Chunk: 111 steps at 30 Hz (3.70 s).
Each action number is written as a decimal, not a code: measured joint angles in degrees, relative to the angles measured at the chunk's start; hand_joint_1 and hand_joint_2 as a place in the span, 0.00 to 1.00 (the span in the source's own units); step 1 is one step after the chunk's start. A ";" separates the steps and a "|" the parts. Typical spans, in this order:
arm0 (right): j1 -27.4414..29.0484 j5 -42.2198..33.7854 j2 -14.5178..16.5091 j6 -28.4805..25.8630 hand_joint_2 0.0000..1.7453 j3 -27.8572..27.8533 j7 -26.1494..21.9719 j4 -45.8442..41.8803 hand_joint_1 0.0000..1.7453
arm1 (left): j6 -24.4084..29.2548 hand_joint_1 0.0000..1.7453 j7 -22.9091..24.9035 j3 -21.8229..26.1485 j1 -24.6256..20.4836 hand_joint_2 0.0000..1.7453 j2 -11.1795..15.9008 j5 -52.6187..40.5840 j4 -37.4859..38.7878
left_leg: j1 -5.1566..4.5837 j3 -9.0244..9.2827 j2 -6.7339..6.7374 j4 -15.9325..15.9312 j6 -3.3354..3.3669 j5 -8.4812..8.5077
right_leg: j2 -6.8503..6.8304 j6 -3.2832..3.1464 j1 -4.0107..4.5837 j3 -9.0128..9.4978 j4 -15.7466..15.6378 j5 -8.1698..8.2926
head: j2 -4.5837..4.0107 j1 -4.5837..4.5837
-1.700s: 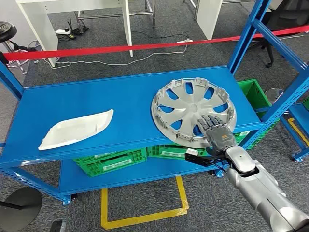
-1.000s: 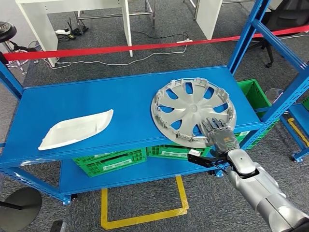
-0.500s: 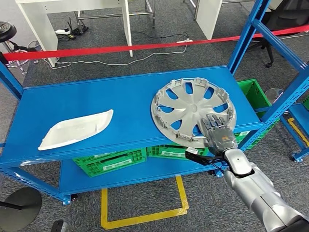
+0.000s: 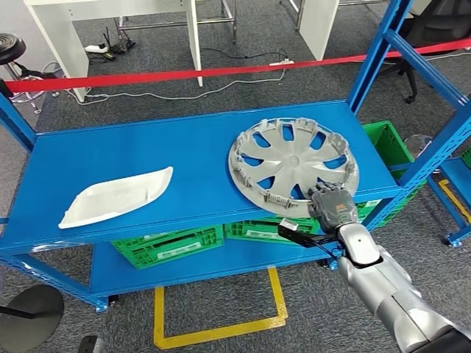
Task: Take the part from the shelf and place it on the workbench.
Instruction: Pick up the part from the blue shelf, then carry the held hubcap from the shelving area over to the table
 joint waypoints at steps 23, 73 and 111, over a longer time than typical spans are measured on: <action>26.63 11.43 -5.91 -4.44 1.00 -17.10 1.55 -38.52 1.00 | -12.74 0.00 -3.62 -4.20 11.26 1.00 -15.29 -1.06 -24.00 | -0.06 0.08 -0.04 -0.18 0.05 -0.27 | -0.04 -0.07 -0.04 -0.17 -0.32 -0.13 | -0.01 0.01; 43.43 -1.27 -10.52 -6.32 1.00 -12.69 -10.67 -70.79 1.00 | -6.29 0.00 -9.23 -1.27 7.03 1.00 -15.33 -10.29 -24.89 | 0.02 5.46 -0.07 -0.94 -1.36 -4.72 | 0.15 -0.51 -0.66 -9.17 2.84 6.73 | 0.01 -0.10; 50.98 1.96 -17.24 -12.70 1.00 -8.33 -5.04 -79.59 1.00 | 11.42 0.00 -12.79 -9.25 1.76 1.00 -6.74 -24.47 -6.52 | 0.18 3.91 0.45 -3.24 0.63 -1.43 | -0.27 1.01 -0.77 -14.03 14.24 -1.85 | 0.00 -0.56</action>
